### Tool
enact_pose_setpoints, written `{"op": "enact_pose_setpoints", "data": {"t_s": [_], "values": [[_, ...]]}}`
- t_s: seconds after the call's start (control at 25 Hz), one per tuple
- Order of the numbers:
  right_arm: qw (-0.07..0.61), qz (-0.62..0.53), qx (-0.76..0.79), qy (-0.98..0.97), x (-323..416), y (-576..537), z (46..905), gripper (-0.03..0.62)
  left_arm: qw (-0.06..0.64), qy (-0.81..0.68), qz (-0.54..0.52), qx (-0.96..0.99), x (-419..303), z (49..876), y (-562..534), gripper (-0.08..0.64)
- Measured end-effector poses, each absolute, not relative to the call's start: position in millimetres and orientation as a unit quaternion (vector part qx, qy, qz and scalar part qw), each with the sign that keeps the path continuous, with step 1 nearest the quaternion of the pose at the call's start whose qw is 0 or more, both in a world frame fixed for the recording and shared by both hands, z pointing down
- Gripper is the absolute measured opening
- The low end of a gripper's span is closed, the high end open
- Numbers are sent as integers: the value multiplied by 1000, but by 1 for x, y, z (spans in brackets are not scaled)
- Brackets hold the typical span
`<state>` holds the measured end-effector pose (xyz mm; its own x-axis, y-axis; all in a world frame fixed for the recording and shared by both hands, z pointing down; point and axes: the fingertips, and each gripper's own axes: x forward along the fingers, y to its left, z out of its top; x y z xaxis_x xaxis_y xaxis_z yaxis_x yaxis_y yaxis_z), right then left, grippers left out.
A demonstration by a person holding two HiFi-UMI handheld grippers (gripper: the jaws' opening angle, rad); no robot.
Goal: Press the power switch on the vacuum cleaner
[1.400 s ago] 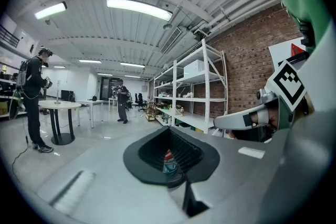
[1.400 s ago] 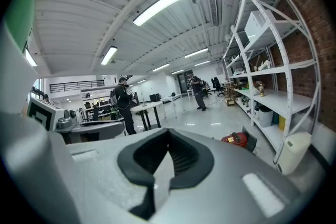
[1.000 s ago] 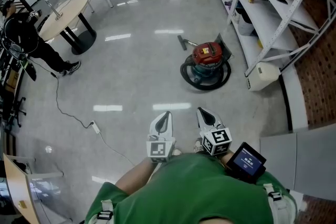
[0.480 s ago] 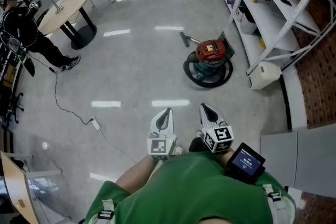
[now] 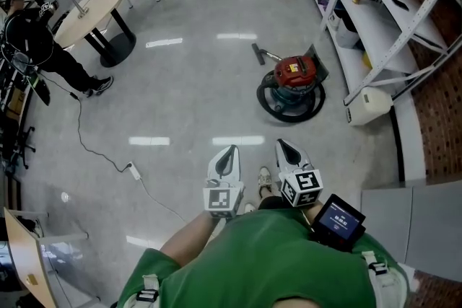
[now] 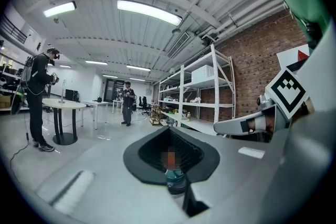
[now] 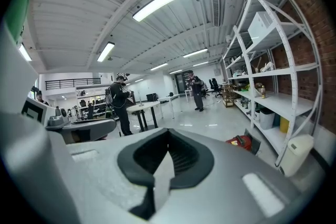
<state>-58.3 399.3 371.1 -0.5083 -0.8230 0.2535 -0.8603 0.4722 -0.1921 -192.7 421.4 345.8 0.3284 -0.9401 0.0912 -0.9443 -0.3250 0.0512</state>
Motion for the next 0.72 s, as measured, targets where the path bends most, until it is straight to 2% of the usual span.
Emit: {"op": "enact_pose_setpoints", "data": {"t_s": [0.72], "values": [[56, 174, 477, -860, -24, 261, 375, 2, 47, -585, 46, 809, -154, 342, 283, 8]]}}
